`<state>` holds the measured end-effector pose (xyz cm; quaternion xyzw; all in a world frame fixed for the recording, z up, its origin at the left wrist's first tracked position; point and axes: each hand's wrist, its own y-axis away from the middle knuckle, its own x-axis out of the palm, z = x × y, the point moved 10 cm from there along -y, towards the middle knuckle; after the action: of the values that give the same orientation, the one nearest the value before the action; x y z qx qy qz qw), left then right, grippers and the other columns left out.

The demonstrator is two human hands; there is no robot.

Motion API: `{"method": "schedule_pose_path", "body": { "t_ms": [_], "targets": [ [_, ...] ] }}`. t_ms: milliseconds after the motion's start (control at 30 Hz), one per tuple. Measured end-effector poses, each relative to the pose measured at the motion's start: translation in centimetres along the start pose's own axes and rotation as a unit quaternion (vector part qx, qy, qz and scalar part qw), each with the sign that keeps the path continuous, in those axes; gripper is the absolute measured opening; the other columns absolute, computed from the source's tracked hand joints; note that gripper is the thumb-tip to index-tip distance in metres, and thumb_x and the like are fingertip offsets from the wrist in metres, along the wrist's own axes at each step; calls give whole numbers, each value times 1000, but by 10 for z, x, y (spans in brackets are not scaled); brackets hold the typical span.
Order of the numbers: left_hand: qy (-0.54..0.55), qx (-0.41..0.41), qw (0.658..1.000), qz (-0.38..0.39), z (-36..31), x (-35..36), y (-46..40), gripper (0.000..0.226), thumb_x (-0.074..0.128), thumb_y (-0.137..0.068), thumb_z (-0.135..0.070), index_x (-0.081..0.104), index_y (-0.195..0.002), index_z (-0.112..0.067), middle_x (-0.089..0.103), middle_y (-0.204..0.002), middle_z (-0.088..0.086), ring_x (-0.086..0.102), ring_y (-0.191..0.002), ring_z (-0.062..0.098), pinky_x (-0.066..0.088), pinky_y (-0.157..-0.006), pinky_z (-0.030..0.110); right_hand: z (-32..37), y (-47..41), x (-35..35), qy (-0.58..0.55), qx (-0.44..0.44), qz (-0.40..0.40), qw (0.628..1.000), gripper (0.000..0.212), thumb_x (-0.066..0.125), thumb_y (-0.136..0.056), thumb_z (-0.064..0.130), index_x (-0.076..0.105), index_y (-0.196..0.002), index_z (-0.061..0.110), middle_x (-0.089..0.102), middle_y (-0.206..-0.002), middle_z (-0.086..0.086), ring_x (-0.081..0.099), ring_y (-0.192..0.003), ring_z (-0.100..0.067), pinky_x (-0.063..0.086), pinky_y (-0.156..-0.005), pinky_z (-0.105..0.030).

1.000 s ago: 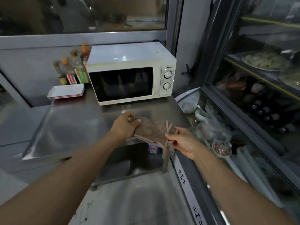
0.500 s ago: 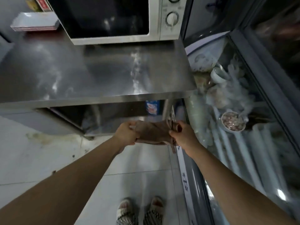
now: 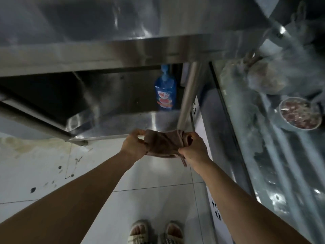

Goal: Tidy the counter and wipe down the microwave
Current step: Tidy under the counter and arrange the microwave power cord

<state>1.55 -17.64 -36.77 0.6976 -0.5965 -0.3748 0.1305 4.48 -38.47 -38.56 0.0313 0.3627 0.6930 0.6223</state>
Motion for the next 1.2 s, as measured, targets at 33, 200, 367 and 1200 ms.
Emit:
{"method": "schedule_pose_path", "body": {
  "t_ms": [33,200,367,1200],
  "targets": [
    [-7,7,1000,-4,8,2,-15,34,62,-81,0,53,-111,-12,61,-96,14,54,-84,27,45,-71,33,-6,-11,8,2,-8,-3,1000,55,62,-73,-9,51,-120,16,54,-93,5,54,-88,-16,36,-51,-6],
    [3,41,999,-34,45,12,-85,35,62,-79,2,55,-108,-14,60,-92,15,55,-81,27,47,-72,39,-33,-67,41,-20,-36,-28,999,55,62,-71,-13,55,-113,22,56,-100,2,53,-90,-16,37,-44,0],
    [4,75,994,-81,74,20,-162,38,64,-77,-1,57,-112,-14,64,-107,23,61,-100,42,52,-83,51,-45,-129,70,-1,-99,-50,994,54,58,-75,-12,52,-117,21,51,-96,7,50,-89,-13,36,-43,1],
    [-372,209,897,-118,91,68,-328,49,61,-78,-14,54,-125,-25,51,-125,9,48,-119,30,45,-98,43,-75,-292,167,348,-188,-25,918,71,62,-85,12,26,-146,13,1,-155,-11,8,-142,-33,17,-118,-46]
  ]
}}
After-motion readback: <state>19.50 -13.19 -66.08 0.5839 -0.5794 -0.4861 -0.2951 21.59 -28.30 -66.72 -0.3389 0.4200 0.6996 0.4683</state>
